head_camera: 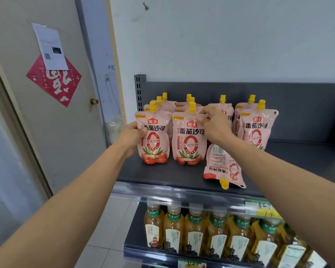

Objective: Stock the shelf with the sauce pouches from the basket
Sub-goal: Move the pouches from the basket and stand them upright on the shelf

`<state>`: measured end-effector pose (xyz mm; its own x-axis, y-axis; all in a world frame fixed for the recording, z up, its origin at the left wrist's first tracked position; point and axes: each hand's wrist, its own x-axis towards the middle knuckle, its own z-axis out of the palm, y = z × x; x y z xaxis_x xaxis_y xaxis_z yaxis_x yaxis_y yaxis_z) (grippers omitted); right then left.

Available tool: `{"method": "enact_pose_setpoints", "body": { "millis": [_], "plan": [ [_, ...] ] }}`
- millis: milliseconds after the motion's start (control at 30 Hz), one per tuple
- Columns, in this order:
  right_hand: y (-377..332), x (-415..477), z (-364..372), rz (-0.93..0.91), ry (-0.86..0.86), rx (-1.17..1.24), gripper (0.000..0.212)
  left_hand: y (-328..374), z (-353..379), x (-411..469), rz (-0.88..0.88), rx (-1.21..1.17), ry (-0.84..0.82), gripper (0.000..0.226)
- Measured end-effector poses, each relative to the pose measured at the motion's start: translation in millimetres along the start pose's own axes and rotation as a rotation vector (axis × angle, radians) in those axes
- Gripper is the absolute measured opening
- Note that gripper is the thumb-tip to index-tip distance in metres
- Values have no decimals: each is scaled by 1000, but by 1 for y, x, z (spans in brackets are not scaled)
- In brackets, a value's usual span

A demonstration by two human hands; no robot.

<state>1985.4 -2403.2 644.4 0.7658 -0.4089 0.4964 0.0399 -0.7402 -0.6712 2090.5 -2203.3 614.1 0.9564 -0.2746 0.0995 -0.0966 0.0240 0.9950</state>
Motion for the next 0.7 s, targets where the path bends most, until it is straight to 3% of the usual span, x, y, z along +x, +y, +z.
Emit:
{"method": "enact_pose_setpoints", "body": {
  "millis": [300, 567, 700],
  "plan": [
    [5, 3, 6, 8, 9, 37, 10, 0, 7, 7, -9, -4, -48, 30],
    [6, -5, 3, 100, -38, 59, 41, 1, 4, 2, -11, 9, -19, 23],
    [8, -13, 1, 129, -58, 71, 43, 3, -1, -4, 6, 64, 54, 9]
  ]
}}
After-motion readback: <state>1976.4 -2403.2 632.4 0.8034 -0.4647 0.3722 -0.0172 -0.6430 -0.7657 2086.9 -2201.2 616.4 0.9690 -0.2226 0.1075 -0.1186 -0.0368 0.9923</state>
